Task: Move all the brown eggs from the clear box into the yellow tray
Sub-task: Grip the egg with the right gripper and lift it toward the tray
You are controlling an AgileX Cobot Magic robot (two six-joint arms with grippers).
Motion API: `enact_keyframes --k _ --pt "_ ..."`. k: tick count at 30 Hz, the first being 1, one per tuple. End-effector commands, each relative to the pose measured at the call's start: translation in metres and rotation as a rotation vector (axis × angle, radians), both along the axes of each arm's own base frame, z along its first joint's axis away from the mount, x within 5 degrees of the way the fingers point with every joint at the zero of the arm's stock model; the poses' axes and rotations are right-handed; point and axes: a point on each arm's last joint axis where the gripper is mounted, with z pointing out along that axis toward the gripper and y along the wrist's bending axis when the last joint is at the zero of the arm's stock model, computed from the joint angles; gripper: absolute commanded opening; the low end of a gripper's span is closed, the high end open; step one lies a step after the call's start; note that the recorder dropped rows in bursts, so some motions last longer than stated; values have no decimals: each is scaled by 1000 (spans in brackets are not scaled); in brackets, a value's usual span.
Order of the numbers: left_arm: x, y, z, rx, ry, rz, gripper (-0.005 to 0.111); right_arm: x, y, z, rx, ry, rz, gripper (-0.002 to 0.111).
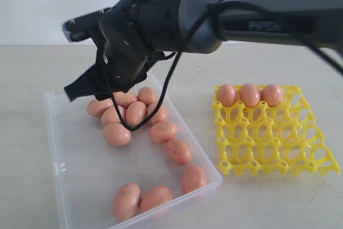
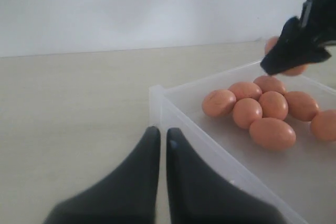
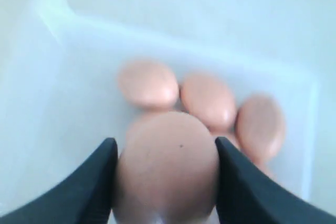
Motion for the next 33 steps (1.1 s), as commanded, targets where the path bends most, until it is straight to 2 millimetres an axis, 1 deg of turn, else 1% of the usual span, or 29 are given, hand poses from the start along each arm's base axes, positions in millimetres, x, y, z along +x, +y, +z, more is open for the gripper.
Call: enact_keyframes --k 1,3,4,5,6,8,9,10,11,13,14,16,17,18,19,20,21,22,23,24,25,26,27,28,29,31,32,33 --pt "0 0 0 2 -7 -4 4 -32 -22 21 68 -270 72 0" --pt "0 0 0 2 -7 -4 4 -45 -47 18 67 -331 44 0" --pt "0 0 0 2 -7 -4 4 -50 -62 14 79 -344 -41 0" --pt "0 0 0 2 -7 -4 4 -54 -80 12 60 -401 -149 0" --pt "0 0 0 2 -7 -4 4 -59 -103 9 49 -471 -316 0" --pt "0 0 0 2 -7 -4 4 -68 -152 9 -14 -652 -696 0" --pt "0 0 0 2 -7 -4 4 -74 -174 10 -106 -751 -822 0" --pt "0 0 0 2 -7 -4 4 -76 -185 5 -153 -762 -855 0" --pt "0 0 0 2 -7 -4 4 -75 -200 2 -221 -749 -869 0" --pt "0 0 0 2 -7 -4 4 -68 -232 0 -399 -717 -897 0" --pt "0 0 0 2 -7 -4 4 -64 -249 1 -460 -701 -928 0" --pt "0 0 0 2 -7 -4 4 -58 -281 4 -490 -688 -1044 0" --pt "0 0 0 2 -7 -4 4 -50 -317 9 -425 -686 -1196 0" --pt "0 0 0 2 -7 -4 4 -44 -341 11 -316 -679 -1292 0" --pt "0 0 0 2 -7 -4 4 -36 -362 12 -197 -645 -1341 0" --pt "0 0 0 2 -7 -4 4 -28 -384 13 -86 -574 -1327 0" --pt "0 0 0 2 -7 -4 4 -19 -399 17 21 -512 -1273 0" --pt "0 0 0 2 -7 -4 4 -14 -414 22 30 -462 -1171 0" --pt "0 0 0 2 -7 -4 4 -13 -428 28 -12 -439 -1073 0" --pt "0 0 0 2 -7 -4 4 -16 -444 33 -125 -440 -1017 0" --pt "0 0 0 2 -7 -4 4 -21 -460 39 -292 -443 -996 0" --pt "0 0 0 2 -7 -4 4 -32 -477 44 -473 -395 -1040 0" --pt "0 0 0 2 -7 -4 4 -38 -483 44 -601 -321 -1023 0" --pt "0 0 0 2 -7 -4 4 -43 -487 43 -662 -260 -1020 0" --pt "0 0 0 2 -7 -4 4 -46 -488 42 -637 -217 -1070 0" --pt "0 0 0 2 -7 -4 4 -54 -483 29 -587 -39 -1069 0" --pt "0 0 0 2 -7 -4 4 -58 -477 22 -508 78 -1080 0" --pt "0 0 0 2 -7 -4 4 -60 -470 19 -405 175 -1088 0"
